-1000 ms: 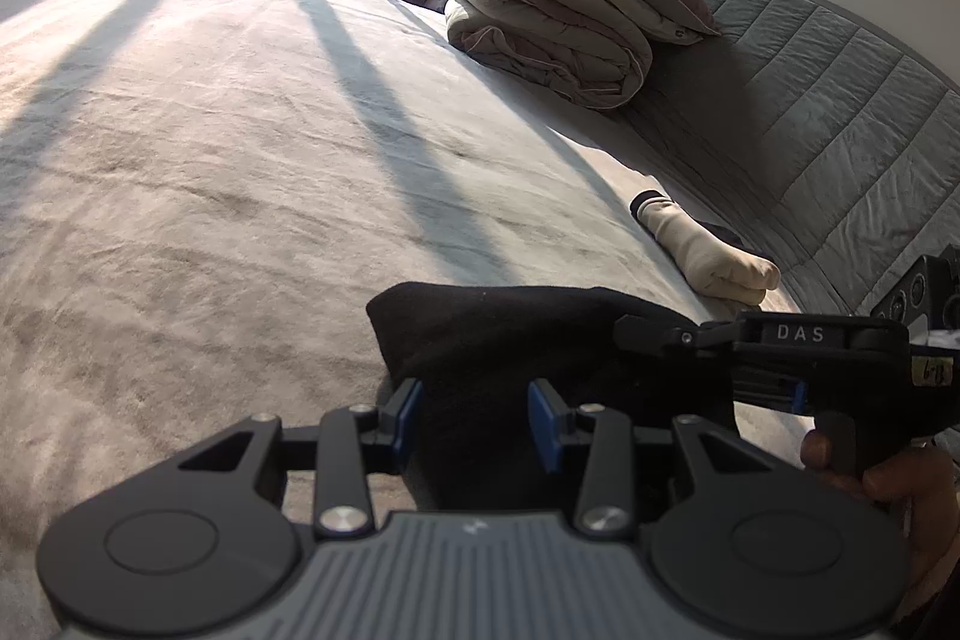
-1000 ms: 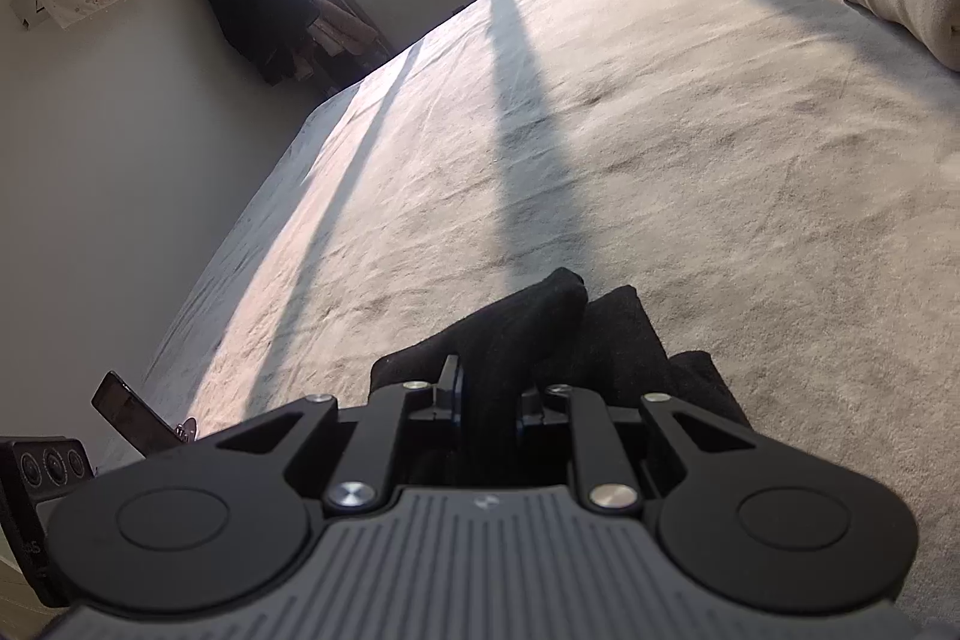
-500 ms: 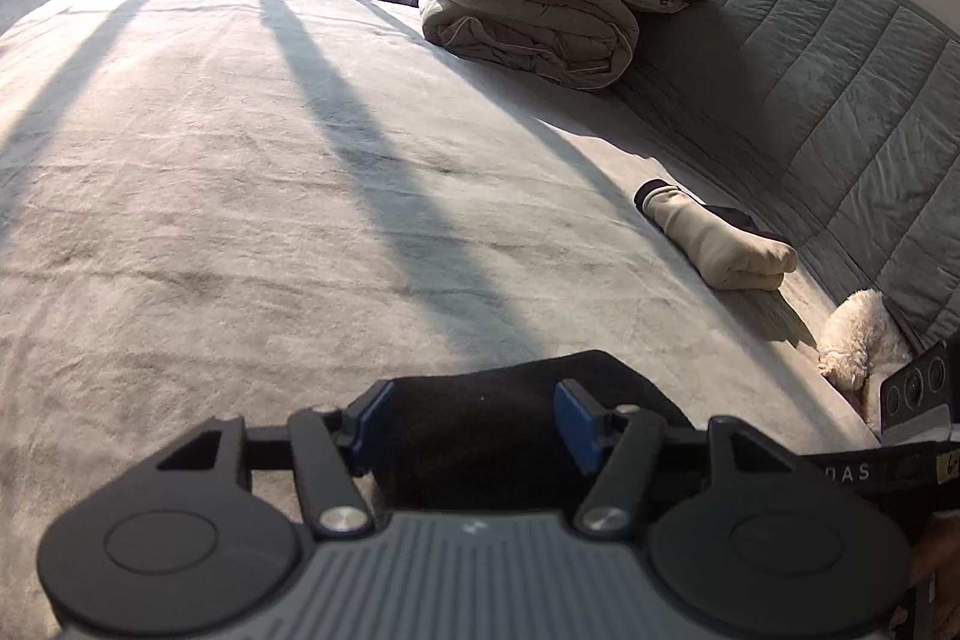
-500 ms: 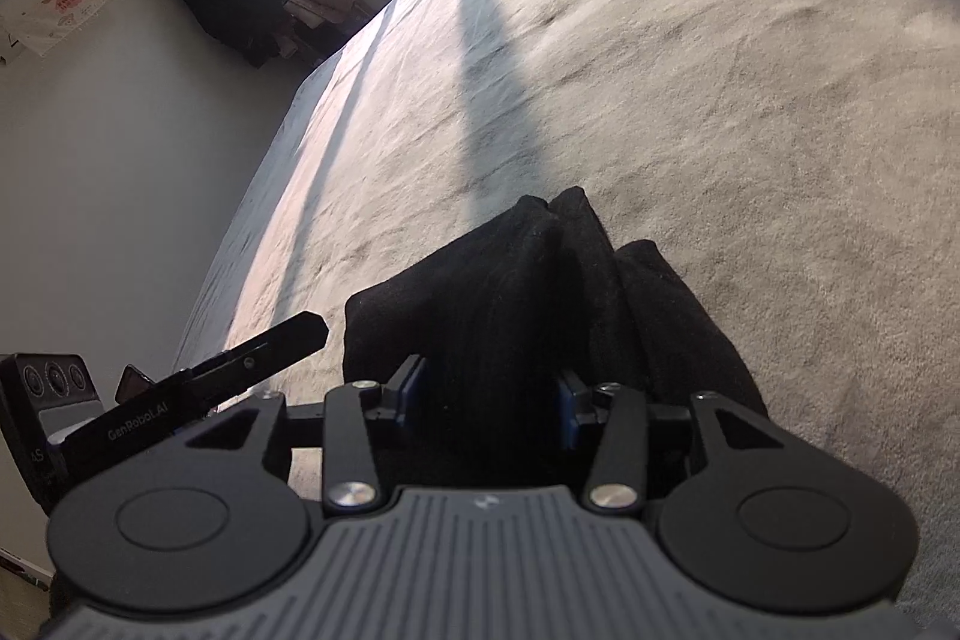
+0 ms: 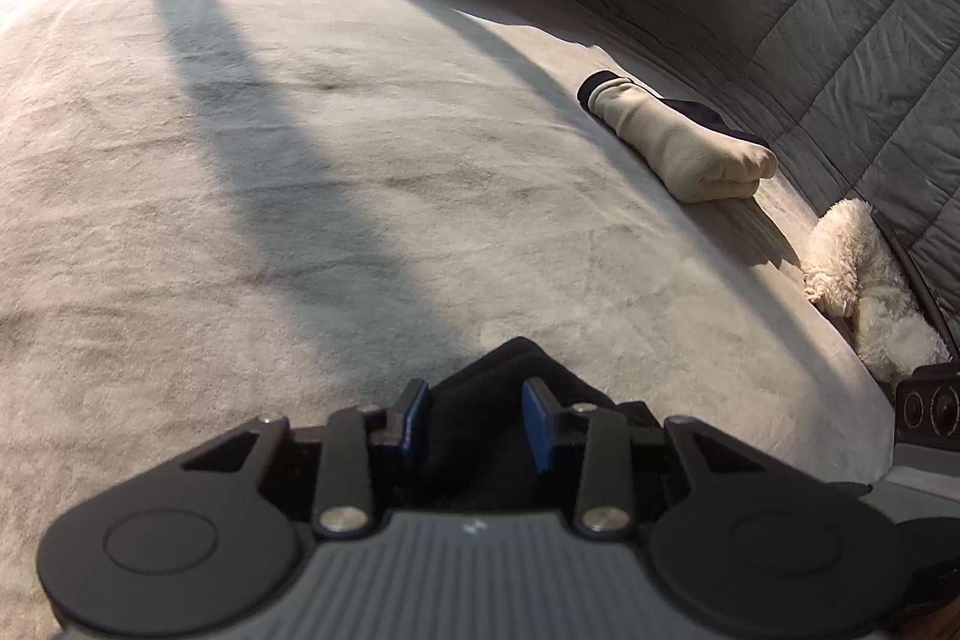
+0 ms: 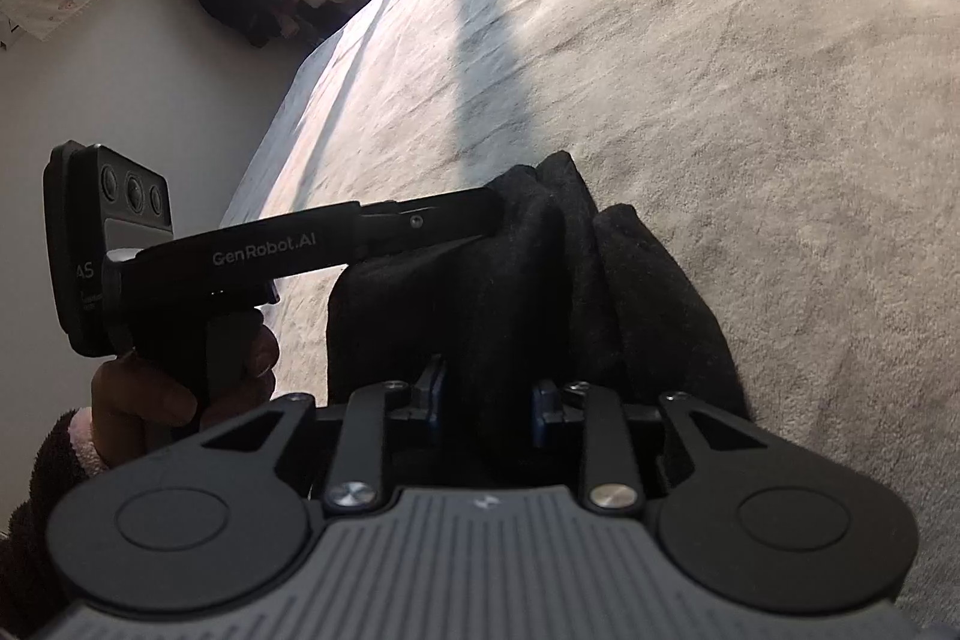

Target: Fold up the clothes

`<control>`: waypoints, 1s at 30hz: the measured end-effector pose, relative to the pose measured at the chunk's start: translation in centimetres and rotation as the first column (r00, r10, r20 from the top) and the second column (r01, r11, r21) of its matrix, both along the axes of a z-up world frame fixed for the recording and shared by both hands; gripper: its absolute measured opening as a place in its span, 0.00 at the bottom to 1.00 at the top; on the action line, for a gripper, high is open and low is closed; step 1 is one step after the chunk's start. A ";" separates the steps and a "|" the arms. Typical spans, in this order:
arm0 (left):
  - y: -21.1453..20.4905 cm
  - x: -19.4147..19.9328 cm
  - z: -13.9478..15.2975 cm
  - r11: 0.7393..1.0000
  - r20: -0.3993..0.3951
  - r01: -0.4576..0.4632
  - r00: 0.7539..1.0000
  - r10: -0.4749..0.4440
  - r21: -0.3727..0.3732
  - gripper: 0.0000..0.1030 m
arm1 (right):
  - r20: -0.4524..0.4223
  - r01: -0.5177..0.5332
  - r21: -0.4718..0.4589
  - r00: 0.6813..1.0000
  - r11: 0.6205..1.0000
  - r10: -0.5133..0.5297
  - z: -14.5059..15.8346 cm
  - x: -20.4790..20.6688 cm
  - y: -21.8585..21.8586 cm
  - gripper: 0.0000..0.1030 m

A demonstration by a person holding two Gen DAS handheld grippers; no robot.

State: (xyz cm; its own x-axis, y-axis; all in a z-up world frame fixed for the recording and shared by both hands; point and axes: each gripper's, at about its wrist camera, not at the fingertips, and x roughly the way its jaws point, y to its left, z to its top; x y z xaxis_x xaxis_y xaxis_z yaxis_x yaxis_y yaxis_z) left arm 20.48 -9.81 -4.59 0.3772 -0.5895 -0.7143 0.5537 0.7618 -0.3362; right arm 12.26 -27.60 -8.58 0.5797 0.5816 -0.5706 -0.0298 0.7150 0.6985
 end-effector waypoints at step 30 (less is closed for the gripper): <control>-0.1 -4.9 -0.9 0.939 0.240 -0.280 0.915 0.323 -0.197 0.44 | -0.006 0.143 -0.054 0.990 0.988 -0.144 3.2 -1.8 -5.7 0.25</control>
State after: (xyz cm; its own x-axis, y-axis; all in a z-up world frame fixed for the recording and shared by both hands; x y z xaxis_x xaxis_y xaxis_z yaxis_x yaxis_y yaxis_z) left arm 15.54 -9.91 -5.46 0.7173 -0.5124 -0.4722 0.3905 0.8569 -0.3366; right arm 10.44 -33.28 -5.41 0.6495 0.4615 -0.6042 0.0823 0.7473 0.6593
